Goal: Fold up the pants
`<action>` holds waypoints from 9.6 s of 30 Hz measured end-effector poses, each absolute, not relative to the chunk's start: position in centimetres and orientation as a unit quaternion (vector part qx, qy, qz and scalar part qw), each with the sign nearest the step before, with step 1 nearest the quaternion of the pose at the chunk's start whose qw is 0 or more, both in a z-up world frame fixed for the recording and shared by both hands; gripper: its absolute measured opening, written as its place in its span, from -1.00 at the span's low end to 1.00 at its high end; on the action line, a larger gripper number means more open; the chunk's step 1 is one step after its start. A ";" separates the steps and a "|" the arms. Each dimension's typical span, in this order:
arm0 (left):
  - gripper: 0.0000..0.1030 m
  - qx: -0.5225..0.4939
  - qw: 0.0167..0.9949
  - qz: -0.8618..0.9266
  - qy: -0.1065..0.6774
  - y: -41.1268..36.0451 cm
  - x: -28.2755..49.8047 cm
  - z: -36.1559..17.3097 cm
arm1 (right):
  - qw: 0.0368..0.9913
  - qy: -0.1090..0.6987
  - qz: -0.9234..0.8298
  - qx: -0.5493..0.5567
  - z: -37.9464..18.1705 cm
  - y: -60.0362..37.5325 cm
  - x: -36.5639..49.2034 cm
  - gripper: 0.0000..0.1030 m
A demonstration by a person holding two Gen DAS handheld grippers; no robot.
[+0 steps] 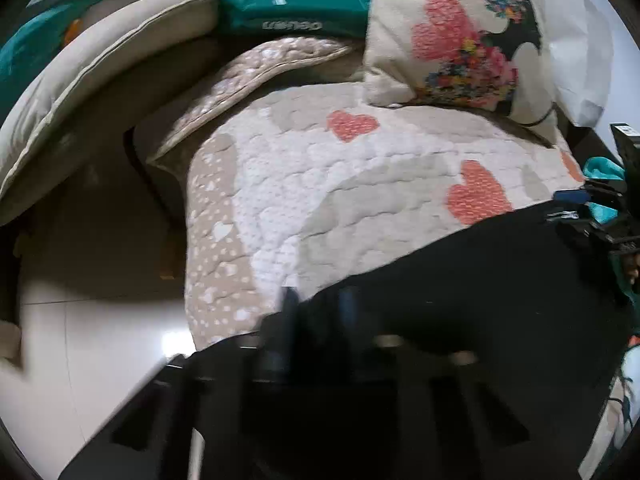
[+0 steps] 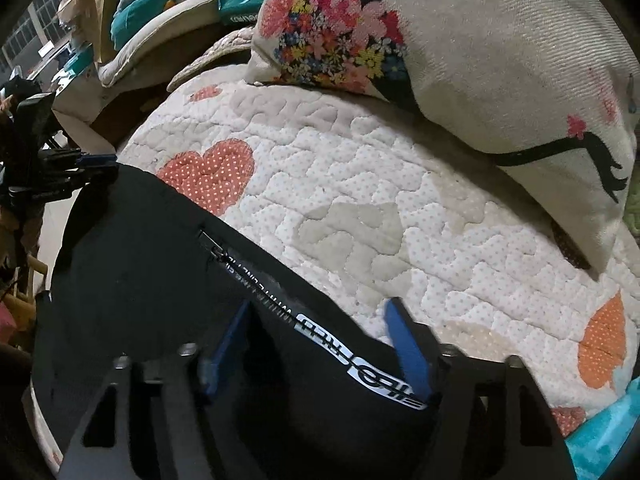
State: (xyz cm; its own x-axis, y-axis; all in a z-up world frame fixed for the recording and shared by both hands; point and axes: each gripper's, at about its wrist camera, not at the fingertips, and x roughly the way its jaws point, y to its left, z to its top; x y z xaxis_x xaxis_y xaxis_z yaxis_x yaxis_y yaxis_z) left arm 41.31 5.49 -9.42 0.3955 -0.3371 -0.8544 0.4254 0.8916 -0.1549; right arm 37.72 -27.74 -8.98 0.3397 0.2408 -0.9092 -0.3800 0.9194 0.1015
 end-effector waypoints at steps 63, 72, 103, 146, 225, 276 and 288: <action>-0.85 0.023 0.874 -0.090 0.477 8.9 10.0 -5.6 | 0.799 0.560 0.195 -0.104 -4.9 -23.1 8.4 -0.87; -0.85 0.045 0.858 -0.083 0.504 8.3 8.3 -7.2 | 0.793 0.571 0.184 -0.106 -6.6 -23.1 6.3 -0.87; -0.24 -0.082 0.829 -0.067 0.550 7.3 8.8 -5.2 | 0.819 0.553 0.135 -0.079 -2.3 -23.8 5.1 0.02; 0.11 0.043 0.885 -0.042 0.462 -0.3 7.5 -9.7 | 0.837 0.532 0.115 -0.048 -10.0 -18.3 29.6 -0.77; -0.65 -0.489 0.731 0.027 0.476 21.0 8.2 -12.4 | 0.666 0.566 0.424 -0.237 -9.1 13.3 22.0 -0.64; 0.21 -0.216 0.804 -0.294 0.470 -5.7 9.2 -6.2 | 0.814 0.522 0.225 0.118 -8.1 -21.9 20.8 -0.14; 0.28 -0.246 0.800 -0.298 0.460 -0.3 9.4 -3.8 | 0.861 0.449 0.149 0.186 -3.4 -28.0 18.4 0.00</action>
State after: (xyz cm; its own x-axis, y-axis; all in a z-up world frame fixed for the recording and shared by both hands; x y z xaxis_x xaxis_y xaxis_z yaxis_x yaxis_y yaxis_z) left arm 9.42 -0.34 -3.84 0.3993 -0.7032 -0.5883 0.2514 0.7010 -0.6674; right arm 18.44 -27.97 -3.42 0.5521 0.4240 -0.7179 -0.0893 0.8862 0.4547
